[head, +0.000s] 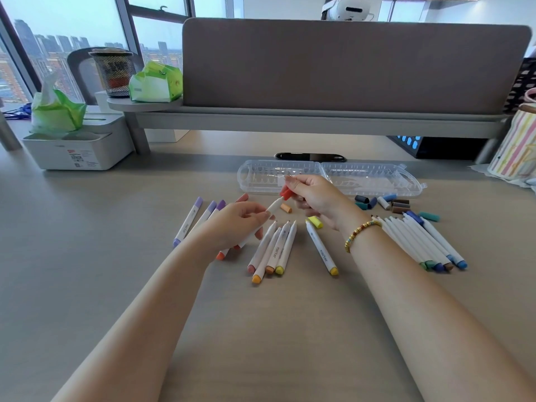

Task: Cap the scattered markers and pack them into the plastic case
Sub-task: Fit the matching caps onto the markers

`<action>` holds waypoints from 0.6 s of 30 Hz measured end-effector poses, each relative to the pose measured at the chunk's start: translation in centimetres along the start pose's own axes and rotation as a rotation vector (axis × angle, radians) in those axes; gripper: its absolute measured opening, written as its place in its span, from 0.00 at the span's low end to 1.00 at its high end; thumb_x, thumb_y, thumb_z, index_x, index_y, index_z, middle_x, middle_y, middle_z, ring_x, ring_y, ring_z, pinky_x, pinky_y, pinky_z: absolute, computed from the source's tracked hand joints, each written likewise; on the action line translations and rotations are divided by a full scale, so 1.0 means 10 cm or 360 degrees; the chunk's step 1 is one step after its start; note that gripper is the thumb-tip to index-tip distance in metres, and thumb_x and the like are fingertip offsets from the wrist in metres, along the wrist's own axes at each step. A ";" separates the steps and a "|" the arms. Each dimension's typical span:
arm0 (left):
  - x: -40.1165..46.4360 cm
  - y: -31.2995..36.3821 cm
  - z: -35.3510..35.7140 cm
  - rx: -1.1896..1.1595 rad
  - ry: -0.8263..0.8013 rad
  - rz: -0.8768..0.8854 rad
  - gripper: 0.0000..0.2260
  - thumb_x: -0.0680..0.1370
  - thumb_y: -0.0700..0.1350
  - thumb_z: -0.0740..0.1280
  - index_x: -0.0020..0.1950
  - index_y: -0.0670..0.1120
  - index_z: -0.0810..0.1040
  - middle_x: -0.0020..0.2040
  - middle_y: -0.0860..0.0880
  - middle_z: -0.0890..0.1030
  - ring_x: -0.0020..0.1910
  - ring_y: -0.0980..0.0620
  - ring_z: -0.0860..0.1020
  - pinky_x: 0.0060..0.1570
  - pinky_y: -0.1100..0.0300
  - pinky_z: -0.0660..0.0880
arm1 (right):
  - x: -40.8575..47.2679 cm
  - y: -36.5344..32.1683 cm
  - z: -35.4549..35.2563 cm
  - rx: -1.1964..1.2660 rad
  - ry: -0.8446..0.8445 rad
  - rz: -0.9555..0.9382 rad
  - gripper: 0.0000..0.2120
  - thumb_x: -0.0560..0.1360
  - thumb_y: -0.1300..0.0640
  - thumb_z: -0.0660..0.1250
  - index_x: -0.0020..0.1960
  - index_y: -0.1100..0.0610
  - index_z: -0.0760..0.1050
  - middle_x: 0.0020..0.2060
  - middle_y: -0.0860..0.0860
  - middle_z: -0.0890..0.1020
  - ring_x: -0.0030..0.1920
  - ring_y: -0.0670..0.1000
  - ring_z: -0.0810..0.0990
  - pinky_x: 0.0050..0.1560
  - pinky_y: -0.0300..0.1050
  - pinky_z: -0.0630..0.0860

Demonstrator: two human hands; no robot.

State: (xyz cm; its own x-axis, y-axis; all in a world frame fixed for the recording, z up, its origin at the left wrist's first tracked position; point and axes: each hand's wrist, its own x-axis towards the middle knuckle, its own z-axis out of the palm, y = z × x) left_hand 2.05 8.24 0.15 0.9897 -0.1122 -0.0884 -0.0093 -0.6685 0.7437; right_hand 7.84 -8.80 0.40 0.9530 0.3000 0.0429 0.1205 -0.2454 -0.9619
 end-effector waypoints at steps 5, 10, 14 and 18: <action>-0.02 0.02 0.01 0.0039 0.0028 -0.0032 0.14 0.80 0.54 0.58 0.52 0.51 0.81 0.33 0.56 0.74 0.30 0.58 0.69 0.28 0.67 0.68 | -0.02 -0.04 0.11 -0.0142 -0.0068 -0.0056 0.16 0.82 0.55 0.54 0.56 0.64 0.77 0.30 0.51 0.69 0.27 0.45 0.65 0.23 0.31 0.62; -0.02 0.06 0.06 0.0010 0.0160 0.0030 0.14 0.82 0.50 0.56 0.48 0.47 0.79 0.31 0.55 0.73 0.68 0.46 0.69 0.31 0.67 0.64 | -0.03 -0.07 0.16 -0.0171 -0.0009 -0.0119 0.15 0.82 0.57 0.54 0.57 0.62 0.76 0.30 0.51 0.69 0.29 0.46 0.66 0.24 0.31 0.64; 0.02 0.05 0.07 0.0023 0.0212 0.0026 0.15 0.81 0.50 0.57 0.49 0.45 0.81 0.31 0.54 0.74 0.62 0.48 0.74 0.30 0.67 0.65 | -0.03 -0.07 0.16 -0.0160 -0.0012 -0.0120 0.15 0.82 0.58 0.54 0.60 0.61 0.76 0.32 0.51 0.69 0.31 0.46 0.67 0.27 0.32 0.65; 0.08 -0.06 0.03 0.0146 0.0374 -0.0077 0.16 0.80 0.53 0.60 0.45 0.44 0.82 0.31 0.54 0.74 0.27 0.52 0.71 0.29 0.62 0.70 | -0.02 -0.04 0.17 -0.0250 -0.0013 -0.0065 0.16 0.82 0.59 0.54 0.69 0.57 0.69 0.37 0.50 0.73 0.35 0.45 0.69 0.32 0.34 0.67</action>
State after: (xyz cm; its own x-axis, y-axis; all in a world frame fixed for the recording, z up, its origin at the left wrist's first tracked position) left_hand 2.80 8.33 -0.59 0.9952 0.0886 0.0418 0.0369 -0.7338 0.6784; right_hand 7.12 -7.14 0.33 0.9442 0.3199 0.0785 0.2019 -0.3737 -0.9053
